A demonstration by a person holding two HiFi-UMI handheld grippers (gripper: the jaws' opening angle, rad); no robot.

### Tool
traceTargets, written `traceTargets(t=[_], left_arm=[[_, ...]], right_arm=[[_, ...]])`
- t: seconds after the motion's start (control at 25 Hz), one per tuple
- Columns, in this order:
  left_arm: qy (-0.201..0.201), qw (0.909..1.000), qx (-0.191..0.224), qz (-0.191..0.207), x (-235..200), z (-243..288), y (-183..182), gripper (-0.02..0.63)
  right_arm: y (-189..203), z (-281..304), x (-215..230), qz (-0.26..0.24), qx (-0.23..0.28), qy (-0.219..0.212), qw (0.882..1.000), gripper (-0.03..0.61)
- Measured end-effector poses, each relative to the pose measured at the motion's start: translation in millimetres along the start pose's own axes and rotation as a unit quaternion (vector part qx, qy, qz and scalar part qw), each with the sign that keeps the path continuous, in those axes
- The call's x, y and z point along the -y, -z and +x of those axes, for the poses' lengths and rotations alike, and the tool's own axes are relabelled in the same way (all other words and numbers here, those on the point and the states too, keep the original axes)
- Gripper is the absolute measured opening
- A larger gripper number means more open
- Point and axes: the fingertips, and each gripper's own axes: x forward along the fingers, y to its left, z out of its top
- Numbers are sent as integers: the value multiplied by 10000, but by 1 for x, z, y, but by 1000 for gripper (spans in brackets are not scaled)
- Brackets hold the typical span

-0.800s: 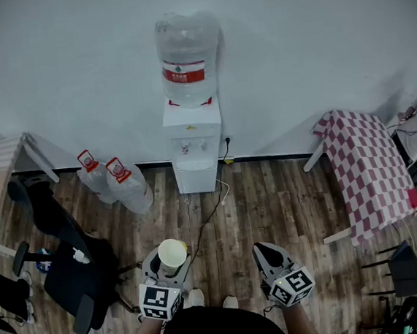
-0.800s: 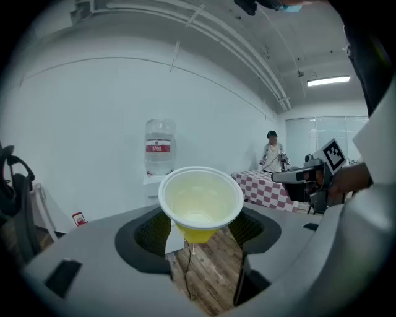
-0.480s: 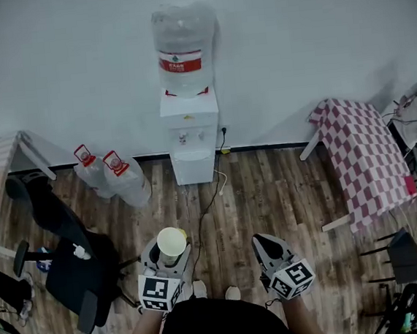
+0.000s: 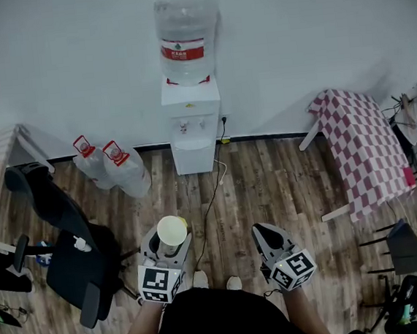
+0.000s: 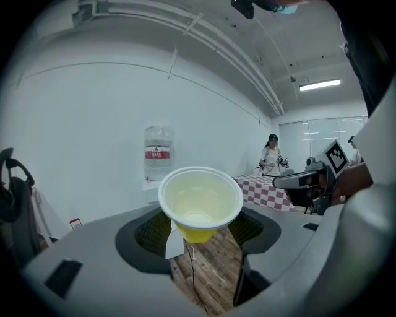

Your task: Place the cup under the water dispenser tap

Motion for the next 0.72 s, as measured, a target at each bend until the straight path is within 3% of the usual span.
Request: traceTargets(t=[0.32,0.72], left_arm=[[25,10000,-46,-54,-24,-2,6,291],[-3,10000,-47,-38,-64,4,11,291]], right_arm=[[-4,16,-13,67,75,-12,9999,21],[2,28,-18,134,26,268,9995,21]])
